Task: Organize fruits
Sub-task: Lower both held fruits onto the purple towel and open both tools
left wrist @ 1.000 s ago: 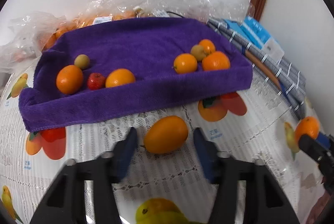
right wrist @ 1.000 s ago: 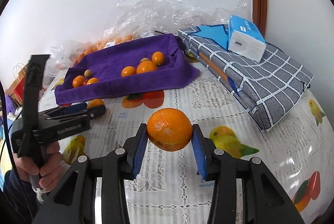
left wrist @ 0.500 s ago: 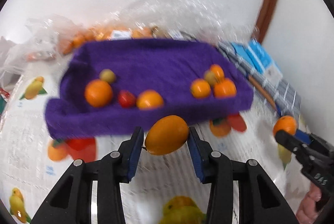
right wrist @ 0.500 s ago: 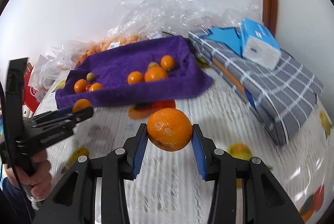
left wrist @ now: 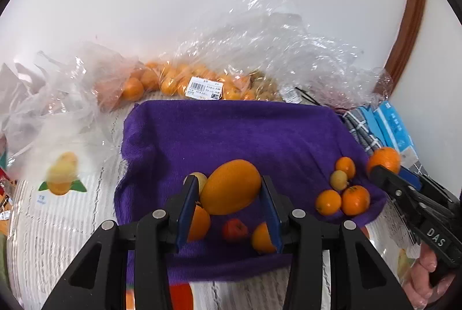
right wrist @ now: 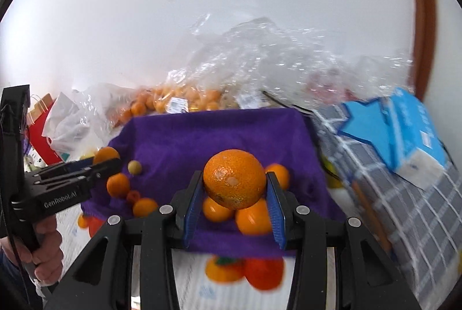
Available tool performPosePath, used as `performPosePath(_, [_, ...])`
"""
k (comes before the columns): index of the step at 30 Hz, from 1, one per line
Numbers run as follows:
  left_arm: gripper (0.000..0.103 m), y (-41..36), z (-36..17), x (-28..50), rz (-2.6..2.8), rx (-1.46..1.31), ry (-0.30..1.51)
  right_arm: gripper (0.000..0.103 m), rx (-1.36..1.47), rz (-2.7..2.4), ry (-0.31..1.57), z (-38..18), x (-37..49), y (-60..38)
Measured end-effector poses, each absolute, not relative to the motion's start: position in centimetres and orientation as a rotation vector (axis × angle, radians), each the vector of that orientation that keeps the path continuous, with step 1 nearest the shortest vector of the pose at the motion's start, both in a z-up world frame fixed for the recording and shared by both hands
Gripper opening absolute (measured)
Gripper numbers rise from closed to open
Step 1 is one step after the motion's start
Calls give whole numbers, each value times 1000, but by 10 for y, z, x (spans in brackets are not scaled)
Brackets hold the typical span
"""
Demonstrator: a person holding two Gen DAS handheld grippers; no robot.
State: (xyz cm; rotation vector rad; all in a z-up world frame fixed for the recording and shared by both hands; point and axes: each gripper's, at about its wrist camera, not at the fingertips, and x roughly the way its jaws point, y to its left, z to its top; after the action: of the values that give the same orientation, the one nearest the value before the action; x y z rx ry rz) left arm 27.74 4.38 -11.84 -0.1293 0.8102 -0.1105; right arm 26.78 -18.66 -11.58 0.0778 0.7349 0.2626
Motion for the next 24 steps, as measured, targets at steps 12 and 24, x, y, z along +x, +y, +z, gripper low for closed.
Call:
performPosePath(12, [41, 38, -153, 306, -176, -142, 871, 42, 63, 308, 798, -156, 312, -169])
performPosePath(24, [42, 36, -157, 308, -196, -136, 878, 42, 15, 325, 813, -167, 312, -163])
